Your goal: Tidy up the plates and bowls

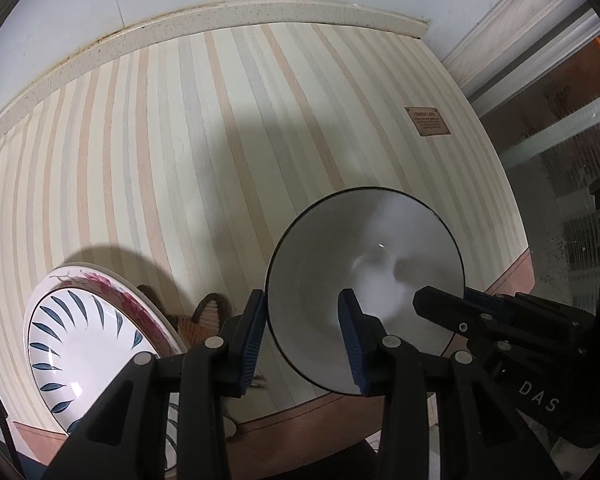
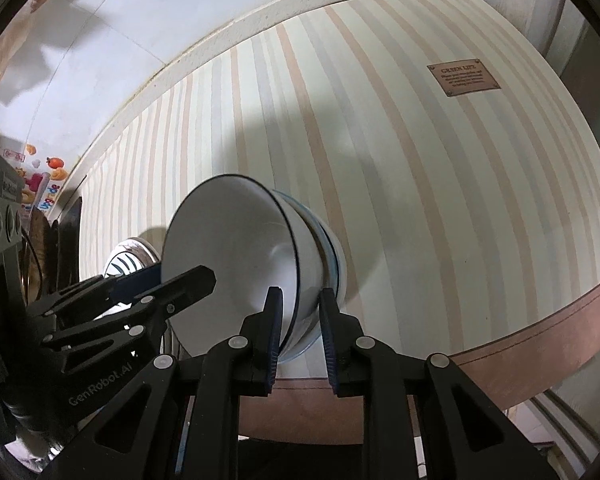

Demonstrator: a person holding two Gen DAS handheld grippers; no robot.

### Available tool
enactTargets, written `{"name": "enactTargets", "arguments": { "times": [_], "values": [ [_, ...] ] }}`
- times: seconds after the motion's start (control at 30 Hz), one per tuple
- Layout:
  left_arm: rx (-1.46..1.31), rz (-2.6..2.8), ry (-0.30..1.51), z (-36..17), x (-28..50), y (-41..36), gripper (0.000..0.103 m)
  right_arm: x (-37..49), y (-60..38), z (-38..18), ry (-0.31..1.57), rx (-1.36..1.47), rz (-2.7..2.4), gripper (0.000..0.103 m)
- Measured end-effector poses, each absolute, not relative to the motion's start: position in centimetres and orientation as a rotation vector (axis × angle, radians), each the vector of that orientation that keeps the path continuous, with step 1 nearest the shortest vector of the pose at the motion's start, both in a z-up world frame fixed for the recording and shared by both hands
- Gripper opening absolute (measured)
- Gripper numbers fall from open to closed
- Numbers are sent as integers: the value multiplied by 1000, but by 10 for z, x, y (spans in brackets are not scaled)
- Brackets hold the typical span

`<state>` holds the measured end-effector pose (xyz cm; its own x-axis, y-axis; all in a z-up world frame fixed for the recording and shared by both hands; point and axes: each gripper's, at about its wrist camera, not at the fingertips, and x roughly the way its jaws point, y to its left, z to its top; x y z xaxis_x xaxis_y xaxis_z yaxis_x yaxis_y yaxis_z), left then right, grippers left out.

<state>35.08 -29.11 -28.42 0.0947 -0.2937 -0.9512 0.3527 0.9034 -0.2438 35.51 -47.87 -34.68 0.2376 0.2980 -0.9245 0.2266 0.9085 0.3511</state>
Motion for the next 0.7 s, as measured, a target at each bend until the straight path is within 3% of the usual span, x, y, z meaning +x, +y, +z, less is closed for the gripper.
{"name": "enactTargets", "arguments": {
  "times": [0.33,0.6,0.67,0.7],
  "values": [
    [57,-469,1350,-263,344,-283,33,346,-482,-339,1325,493,46,23],
    [53,-480,1255,-206,314,-270,36,320,-479,-287,1234,478,52,23],
    [44,-484,1223,-189,306,-265,36,309,-474,-265,1201,446,47,26],
    [46,-490,1206,-181,301,-262,36,304,-472,-257,1190,428,39,34]
  ]
}}
